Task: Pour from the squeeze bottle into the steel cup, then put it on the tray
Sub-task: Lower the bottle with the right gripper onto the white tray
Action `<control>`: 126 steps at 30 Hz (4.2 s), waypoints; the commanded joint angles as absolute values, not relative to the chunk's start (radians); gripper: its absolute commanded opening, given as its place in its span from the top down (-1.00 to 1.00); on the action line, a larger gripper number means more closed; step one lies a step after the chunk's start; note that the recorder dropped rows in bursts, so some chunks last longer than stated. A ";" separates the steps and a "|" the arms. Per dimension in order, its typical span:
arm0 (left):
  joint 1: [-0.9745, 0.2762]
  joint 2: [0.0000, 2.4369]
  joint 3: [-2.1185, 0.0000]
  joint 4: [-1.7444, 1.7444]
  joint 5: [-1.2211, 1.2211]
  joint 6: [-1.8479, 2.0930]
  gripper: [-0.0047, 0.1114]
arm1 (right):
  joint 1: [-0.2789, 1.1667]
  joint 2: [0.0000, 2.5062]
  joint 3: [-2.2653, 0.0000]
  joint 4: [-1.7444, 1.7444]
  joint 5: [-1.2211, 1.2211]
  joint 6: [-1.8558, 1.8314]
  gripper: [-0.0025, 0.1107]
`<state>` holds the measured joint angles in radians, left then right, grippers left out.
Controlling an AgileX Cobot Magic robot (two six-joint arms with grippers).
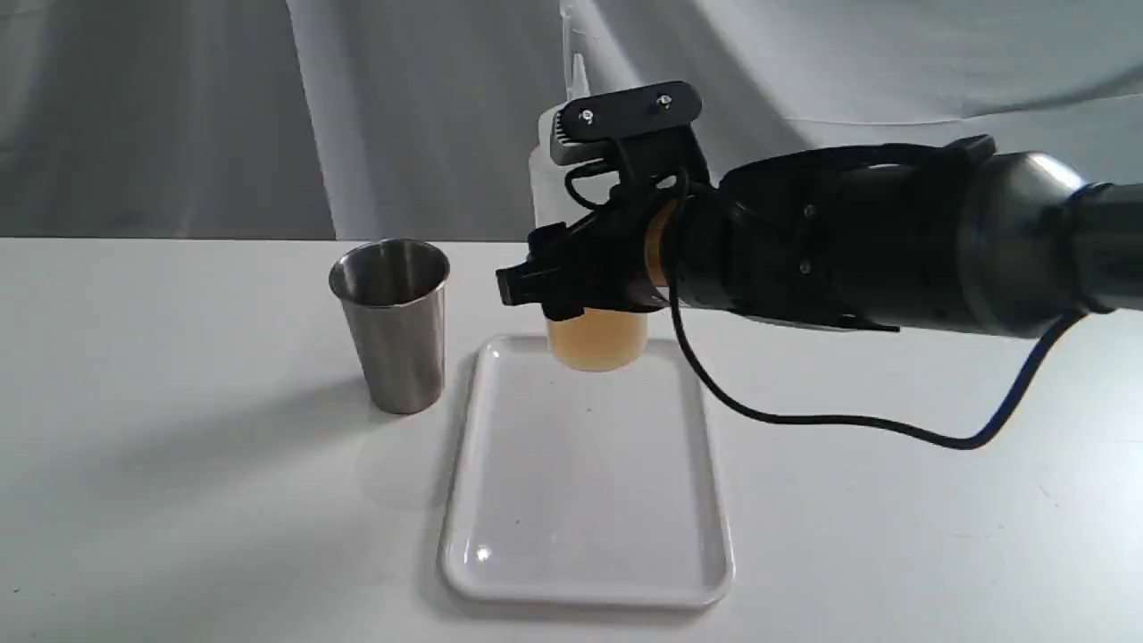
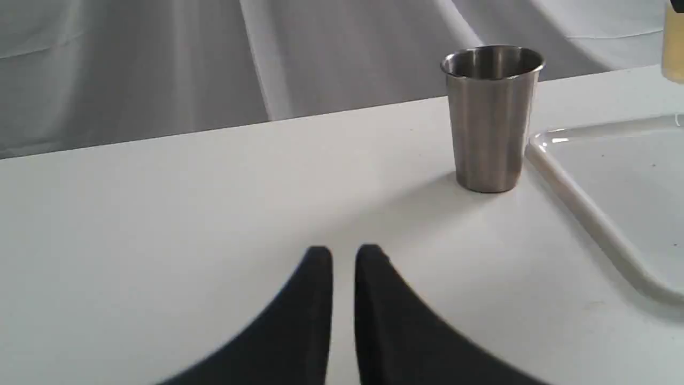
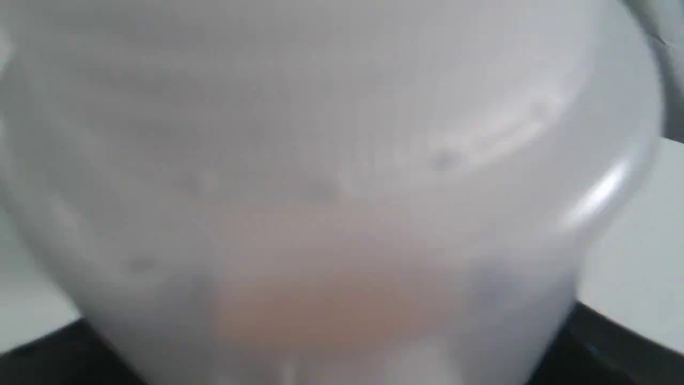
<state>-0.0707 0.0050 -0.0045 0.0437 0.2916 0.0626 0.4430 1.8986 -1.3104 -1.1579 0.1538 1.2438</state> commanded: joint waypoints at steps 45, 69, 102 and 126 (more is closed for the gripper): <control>-0.074 0.000 0.000 0.044 0.285 0.061 0.78 | 0.375 1.996 -1.114 -0.348 -0.332 0.327 0.33; -0.074 0.000 0.000 0.044 0.285 0.061 0.78 | 0.374 2.031 -1.114 0.052 -0.413 -0.063 0.33; -0.074 0.000 0.000 0.044 0.285 0.061 0.78 | 0.408 2.067 -1.114 0.119 -0.402 -0.075 0.33; -0.074 0.000 0.000 0.044 0.285 0.061 0.78 | 0.410 2.067 -1.114 0.126 -0.400 -0.081 -0.22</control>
<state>-0.0707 0.0050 -0.0045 0.0437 0.2916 0.0626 0.4070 2.0802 -1.1132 0.1224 -0.3687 -0.0724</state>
